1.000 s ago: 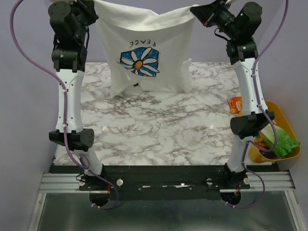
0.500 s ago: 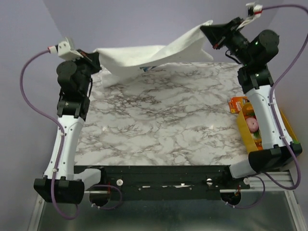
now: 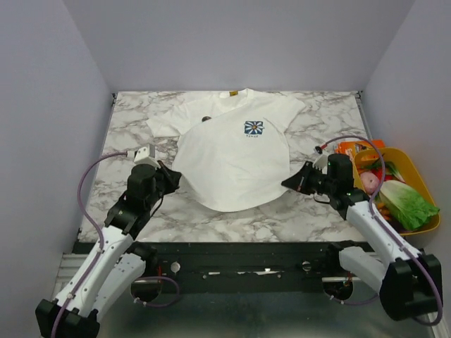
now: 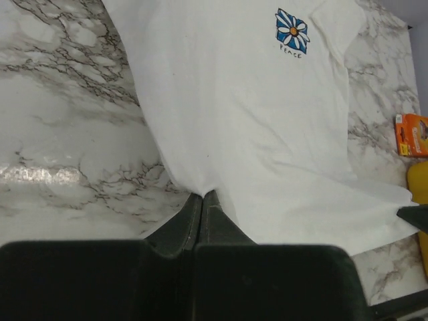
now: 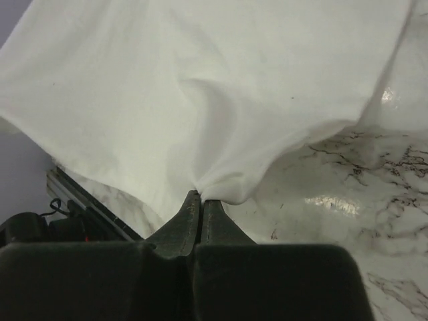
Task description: Pin the brooch onto the clothing
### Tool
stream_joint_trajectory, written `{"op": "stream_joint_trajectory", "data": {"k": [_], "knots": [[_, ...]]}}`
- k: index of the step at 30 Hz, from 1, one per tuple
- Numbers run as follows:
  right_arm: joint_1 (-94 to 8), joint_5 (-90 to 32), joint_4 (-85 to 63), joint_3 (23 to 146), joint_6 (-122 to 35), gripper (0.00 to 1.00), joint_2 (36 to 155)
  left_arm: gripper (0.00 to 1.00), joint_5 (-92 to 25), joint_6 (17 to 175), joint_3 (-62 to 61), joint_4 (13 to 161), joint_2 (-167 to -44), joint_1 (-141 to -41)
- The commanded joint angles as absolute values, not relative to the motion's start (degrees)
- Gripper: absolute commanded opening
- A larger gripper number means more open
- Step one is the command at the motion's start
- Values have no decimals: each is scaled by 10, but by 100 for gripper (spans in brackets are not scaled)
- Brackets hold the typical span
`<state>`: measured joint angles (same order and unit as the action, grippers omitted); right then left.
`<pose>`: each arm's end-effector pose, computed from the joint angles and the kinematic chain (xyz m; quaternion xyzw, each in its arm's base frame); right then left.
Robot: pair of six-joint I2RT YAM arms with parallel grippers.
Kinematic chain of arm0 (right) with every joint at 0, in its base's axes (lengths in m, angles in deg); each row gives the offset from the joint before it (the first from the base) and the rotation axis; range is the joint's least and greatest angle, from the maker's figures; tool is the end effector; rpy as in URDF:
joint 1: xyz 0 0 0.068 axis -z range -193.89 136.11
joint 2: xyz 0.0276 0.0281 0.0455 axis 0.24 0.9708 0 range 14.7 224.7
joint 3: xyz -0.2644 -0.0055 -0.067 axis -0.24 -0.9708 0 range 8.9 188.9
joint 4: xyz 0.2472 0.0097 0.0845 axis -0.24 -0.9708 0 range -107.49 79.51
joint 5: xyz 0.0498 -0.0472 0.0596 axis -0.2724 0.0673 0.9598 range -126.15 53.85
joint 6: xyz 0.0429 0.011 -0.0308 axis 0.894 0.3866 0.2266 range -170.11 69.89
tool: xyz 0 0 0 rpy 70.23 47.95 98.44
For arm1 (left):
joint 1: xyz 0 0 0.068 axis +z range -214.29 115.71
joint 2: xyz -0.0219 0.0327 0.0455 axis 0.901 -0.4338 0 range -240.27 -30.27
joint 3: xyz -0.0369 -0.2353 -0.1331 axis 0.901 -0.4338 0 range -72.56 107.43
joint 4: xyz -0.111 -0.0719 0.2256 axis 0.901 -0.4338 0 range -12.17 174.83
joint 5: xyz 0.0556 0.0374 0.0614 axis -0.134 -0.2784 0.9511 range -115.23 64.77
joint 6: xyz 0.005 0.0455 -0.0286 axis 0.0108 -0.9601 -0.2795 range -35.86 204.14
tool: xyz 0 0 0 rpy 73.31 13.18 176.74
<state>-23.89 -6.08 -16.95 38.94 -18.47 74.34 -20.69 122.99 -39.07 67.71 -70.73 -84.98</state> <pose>0.2077 0.0547 0.2108 0.0460 0.8675 0.3717 0.3273 0.1596 -0.0572 0.2700 -0.1536 0.8246 -0.2409 0.4883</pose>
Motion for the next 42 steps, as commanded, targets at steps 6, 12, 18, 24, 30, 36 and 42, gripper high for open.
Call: {"op": "stream_joint_trajectory", "data": {"k": [6, 12, 18, 24, 30, 36, 42], "knots": [[-235, -142, -407, 378, -116, 0, 590, 0, -185, 1352, -424, 491, -611, -882], [-236, -191, -528, 398, -105, 0, 593, 0, -214, 1396, -428, 448, -637, -917], [-236, -230, -611, 414, -98, 0, 592, 0, -199, 1438, -425, 389, -664, -953], [-236, -259, -669, 426, -94, 0, 577, 0, -212, 1452, -427, 361, -688, -965], [-236, -307, -707, 441, -88, 1, 588, 0, -221, 1462, -434, 351, -720, -978], [-236, -320, -711, 444, -98, 1, 604, 0, -219, 1494, -454, 347, -717, -1003], [-236, -259, -700, 446, -139, 3, 616, 16, -185, 1492, -430, 322, -704, -1003]]}}
